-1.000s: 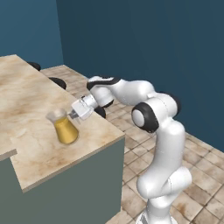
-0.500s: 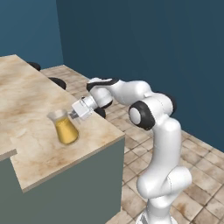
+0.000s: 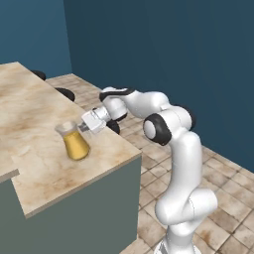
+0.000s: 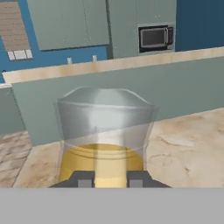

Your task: Place the pitcher and cup on the dining counter for serving.

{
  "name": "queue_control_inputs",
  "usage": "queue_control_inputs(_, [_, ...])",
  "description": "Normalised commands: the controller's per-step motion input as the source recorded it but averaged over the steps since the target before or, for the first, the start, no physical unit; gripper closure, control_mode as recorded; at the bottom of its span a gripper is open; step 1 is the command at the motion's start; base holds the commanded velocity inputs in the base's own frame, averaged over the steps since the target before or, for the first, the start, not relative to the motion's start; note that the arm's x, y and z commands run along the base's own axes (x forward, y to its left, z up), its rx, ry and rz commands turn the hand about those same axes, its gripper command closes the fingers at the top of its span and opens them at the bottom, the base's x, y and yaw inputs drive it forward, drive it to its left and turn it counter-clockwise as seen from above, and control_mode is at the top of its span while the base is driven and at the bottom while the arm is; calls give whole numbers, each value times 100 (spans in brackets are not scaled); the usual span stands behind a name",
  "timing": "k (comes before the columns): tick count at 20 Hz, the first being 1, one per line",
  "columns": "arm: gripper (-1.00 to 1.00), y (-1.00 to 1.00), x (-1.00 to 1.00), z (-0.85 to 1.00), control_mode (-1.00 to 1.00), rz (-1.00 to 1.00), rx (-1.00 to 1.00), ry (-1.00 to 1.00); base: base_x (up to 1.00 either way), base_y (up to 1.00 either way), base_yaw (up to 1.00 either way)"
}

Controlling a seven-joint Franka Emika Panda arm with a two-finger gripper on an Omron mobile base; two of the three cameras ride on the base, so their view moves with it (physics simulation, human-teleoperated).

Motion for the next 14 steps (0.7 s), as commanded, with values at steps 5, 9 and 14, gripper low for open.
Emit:
queue_control_inputs(5, [100, 17, 10, 0, -100, 0, 21, -10, 0, 0, 0])
queue_control_inputs(9, [100, 24, 22, -1, -100, 0, 21, -4, 0, 0, 0])
queue_control_inputs(14, [-100, -4, 4, -9, -100, 0, 2, 0, 0, 0, 0])
